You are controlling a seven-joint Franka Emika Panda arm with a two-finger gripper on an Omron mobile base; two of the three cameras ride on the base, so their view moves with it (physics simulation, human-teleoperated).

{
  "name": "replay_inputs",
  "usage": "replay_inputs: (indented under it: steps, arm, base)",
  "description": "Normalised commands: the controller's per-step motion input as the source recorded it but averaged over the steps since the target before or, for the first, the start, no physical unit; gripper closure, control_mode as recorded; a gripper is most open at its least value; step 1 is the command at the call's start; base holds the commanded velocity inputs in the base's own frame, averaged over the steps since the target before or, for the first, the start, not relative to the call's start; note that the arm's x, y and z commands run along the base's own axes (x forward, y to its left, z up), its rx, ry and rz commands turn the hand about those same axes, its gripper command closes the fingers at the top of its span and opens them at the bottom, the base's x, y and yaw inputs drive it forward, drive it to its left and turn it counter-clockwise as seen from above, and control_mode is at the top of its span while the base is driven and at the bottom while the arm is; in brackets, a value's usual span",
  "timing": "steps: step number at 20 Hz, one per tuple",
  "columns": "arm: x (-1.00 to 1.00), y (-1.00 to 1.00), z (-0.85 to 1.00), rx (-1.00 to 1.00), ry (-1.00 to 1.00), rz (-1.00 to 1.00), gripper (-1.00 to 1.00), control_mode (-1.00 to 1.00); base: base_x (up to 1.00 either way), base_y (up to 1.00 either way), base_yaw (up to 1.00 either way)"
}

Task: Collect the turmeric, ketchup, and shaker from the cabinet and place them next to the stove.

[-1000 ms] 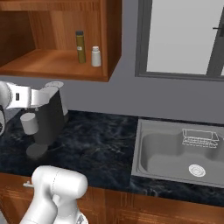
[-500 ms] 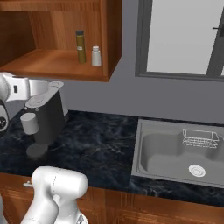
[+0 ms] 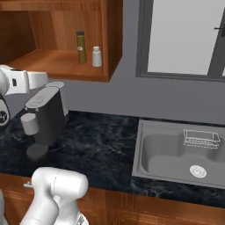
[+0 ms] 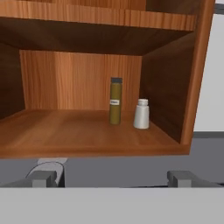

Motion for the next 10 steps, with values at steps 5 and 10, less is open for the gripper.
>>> replay_inputs:
  steps: [5,10]
  arm:
    - [0.0,0.0,0.19,0.0,0.0,0.0,-1.0,-1.0]
    - [0.12,0.03,0.09,0.0,0.0,0.0,-1.0,-1.0]
  base:
    - [0.0,0.0,0.0]
    - [0.0,0.0,0.0]
